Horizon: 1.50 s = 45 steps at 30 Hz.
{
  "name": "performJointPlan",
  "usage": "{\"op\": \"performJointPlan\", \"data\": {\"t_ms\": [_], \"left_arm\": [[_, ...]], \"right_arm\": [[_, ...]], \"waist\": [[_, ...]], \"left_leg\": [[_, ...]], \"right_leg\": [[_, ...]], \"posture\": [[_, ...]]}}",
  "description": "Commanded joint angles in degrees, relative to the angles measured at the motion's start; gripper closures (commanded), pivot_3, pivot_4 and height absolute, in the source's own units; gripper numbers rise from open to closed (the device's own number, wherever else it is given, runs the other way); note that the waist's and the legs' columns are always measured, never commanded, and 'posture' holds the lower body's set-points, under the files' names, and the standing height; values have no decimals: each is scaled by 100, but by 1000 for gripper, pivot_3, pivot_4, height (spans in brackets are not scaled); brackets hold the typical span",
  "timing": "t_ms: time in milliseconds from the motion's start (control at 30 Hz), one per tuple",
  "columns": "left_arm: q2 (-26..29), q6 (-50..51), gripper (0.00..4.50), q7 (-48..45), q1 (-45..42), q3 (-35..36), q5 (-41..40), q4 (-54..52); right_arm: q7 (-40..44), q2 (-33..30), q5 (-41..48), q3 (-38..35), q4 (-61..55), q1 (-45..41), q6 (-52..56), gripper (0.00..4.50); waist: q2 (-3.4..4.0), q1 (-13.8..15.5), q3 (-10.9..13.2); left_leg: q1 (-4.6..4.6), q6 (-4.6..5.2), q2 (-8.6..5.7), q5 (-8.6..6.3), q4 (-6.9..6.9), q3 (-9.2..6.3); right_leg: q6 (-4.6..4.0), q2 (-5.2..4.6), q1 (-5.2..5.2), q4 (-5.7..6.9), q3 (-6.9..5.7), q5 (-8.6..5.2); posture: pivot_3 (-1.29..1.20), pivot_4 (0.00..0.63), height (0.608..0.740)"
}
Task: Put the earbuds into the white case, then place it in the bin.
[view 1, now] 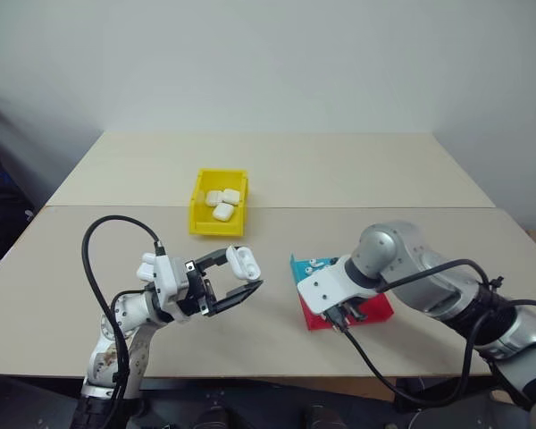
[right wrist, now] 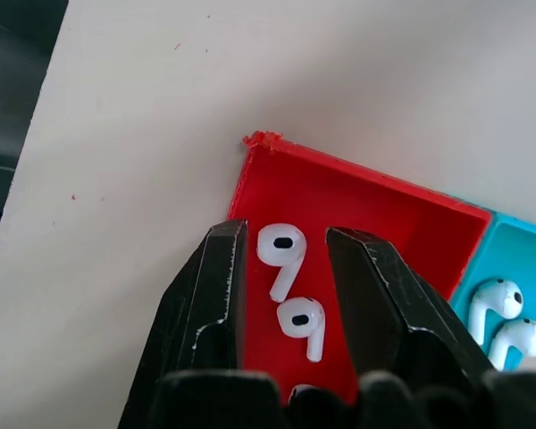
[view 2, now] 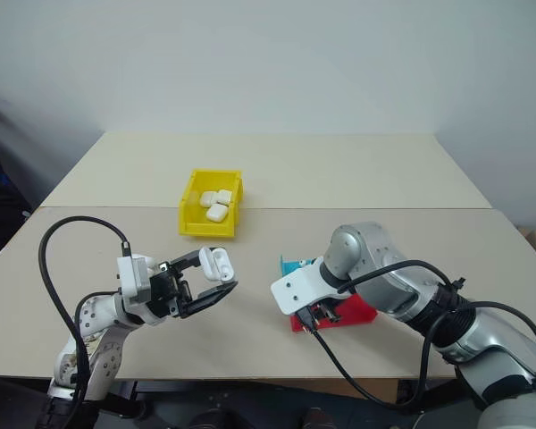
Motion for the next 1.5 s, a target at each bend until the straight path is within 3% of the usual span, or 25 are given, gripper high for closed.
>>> {"op": "performJointPlan", "data": {"t_ms": [33, 1500], "left_arm": [[64, -103, 1706, 89, -17, -17, 2, -223], [322, -55, 1706, 410, 39, -171, 66, -308]], "right_arm": [[81, 54, -140, -19, 13, -19, 96, 2716], [41, 275, -718, -37, 603, 245, -622, 2716]], "waist": [[0, 0, 0], [0, -2, 0]], "left_leg": [[0, 0, 0, 0, 0, 0], [0, 0, 0, 0, -2, 0]], "right_leg": [[0, 0, 0, 0, 0, 0], [0, 0, -1, -2, -2, 0]], "posture": [[0, 150, 740], [0, 150, 740]]}}
